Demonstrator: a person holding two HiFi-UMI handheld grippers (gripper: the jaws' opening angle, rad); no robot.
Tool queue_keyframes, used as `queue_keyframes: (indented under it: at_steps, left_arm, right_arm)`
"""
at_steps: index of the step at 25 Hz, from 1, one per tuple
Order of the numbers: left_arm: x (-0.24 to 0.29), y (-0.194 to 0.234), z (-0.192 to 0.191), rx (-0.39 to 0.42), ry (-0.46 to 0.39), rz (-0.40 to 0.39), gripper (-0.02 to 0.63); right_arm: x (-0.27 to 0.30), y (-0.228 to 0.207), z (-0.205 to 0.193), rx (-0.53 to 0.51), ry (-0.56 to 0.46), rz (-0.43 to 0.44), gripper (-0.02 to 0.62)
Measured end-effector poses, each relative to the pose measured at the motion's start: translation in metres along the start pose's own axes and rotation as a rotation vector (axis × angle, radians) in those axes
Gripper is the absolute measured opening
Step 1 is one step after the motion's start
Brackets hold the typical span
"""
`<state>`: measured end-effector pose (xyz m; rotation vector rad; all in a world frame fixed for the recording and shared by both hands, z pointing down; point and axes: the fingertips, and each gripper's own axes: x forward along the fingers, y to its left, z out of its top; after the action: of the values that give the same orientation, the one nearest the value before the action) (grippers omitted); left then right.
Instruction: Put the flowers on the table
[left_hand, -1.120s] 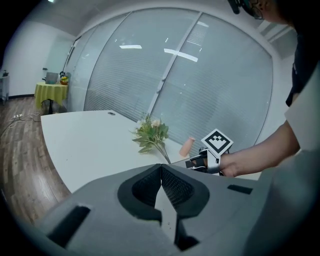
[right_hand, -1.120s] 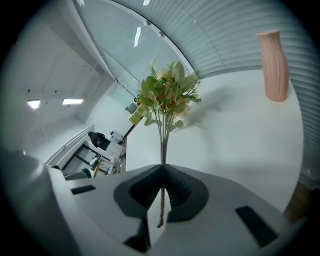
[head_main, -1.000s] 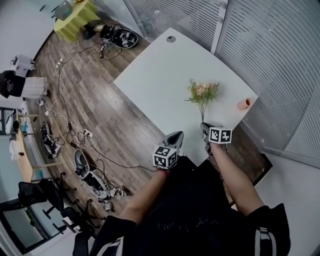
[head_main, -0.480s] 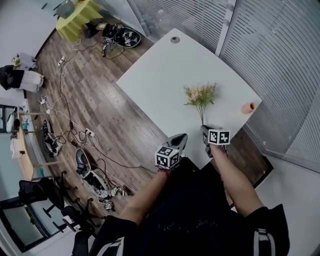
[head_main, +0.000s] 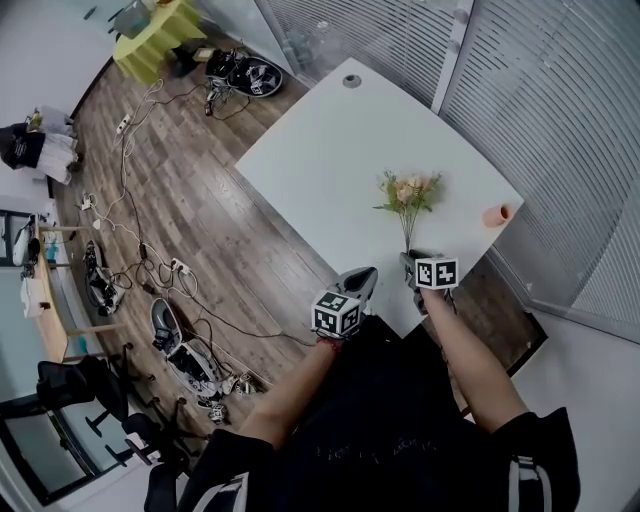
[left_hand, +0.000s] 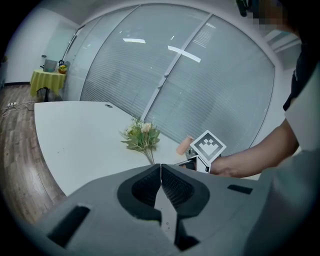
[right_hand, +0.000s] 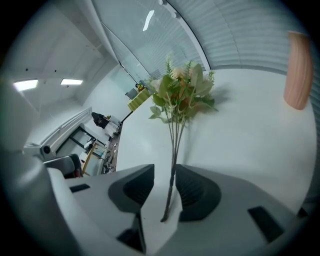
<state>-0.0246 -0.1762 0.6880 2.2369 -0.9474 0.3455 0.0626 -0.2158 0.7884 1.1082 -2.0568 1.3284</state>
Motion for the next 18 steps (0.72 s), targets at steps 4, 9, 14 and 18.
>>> queue_keyframes:
  at_steps: [4,9,14,18]
  left_arm:
    - [-0.001,-0.008,0.002,0.035,0.004,-0.021,0.018]
    - [-0.004,-0.018,0.004,0.049,-0.018,-0.041,0.018]
    - [-0.008,-0.029,0.007,0.064,-0.042,-0.072,0.019]
    - [-0.013,-0.034,0.01,0.07,-0.06,-0.078,0.018]
  right_arm:
    - [-0.006,0.001,0.004,0.0,-0.029,-0.002,0.166]
    - [-0.02,0.006,0.002,-0.051,-0.029,-0.019,0.088]
    - [-0.038,0.02,0.007,-0.168,-0.077,-0.004,0.035]
    - [-0.055,0.036,0.016,-0.247,-0.155,0.018,0.031]
